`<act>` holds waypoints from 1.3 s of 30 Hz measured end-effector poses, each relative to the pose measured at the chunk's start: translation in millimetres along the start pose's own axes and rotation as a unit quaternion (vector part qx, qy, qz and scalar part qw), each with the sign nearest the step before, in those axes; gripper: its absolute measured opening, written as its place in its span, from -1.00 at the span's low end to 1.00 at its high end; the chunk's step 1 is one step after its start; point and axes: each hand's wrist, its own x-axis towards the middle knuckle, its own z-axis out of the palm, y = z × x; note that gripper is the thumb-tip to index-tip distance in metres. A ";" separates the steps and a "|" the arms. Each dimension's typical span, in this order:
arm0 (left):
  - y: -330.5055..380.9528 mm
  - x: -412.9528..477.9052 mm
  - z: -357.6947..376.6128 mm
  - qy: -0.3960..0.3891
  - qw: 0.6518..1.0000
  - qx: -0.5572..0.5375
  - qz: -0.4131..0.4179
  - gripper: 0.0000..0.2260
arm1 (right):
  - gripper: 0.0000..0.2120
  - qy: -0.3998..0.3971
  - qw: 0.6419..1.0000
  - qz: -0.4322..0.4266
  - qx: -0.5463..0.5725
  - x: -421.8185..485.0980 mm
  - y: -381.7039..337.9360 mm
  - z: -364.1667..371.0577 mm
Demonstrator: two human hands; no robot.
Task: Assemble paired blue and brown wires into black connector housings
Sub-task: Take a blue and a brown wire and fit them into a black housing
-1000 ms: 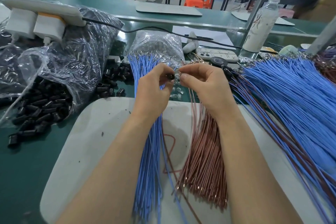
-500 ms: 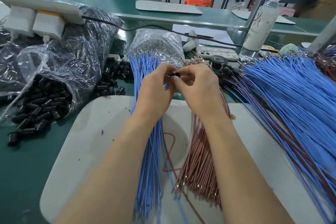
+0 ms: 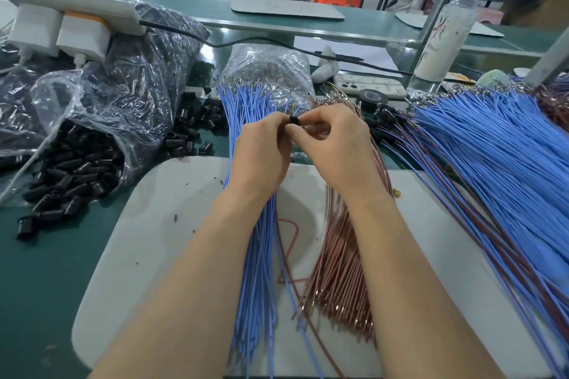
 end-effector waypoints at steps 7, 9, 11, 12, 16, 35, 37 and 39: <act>-5.0 1.2 3.3 0.009 0.999 -0.048 -0.024 -0.90 | -0.87 0.001 0.997 0.031 0.074 2.4 -1.3 -11.5; -6.1 1.1 3.8 0.014 0.998 -0.054 -0.021 -0.92 | -0.87 0.008 0.996 0.020 0.087 2.1 -3.3 -13.1; -6.4 1.3 4.5 0.017 0.998 -0.057 -0.020 -0.93 | -0.87 0.007 0.995 0.011 0.097 1.8 -4.6 -15.0; -6.4 1.6 4.8 0.017 0.998 -0.058 -0.021 -0.94 | -0.88 0.005 0.995 0.007 0.098 1.6 -5.3 -15.9; -5.5 2.8 4.5 0.018 0.997 -0.069 -0.033 -0.95 | -0.91 -0.004 0.996 -0.003 0.091 0.7 -7.0 -18.3; 0.2 0.1 -2.1 0.005 1.000 -0.001 -0.012 -0.89 | -0.91 0.015 0.999 -0.043 -0.025 -0.7 -8.9 -12.7; 1.2 -0.1 -3.3 0.003 1.000 0.013 -0.007 -0.88 | -0.90 0.019 0.998 -0.047 -0.031 -0.5 -8.5 -11.8; 2.1 -0.7 -4.4 0.003 1.000 0.025 -0.006 -0.89 | -0.90 0.019 0.998 -0.048 -0.028 -0.4 -7.4 -11.2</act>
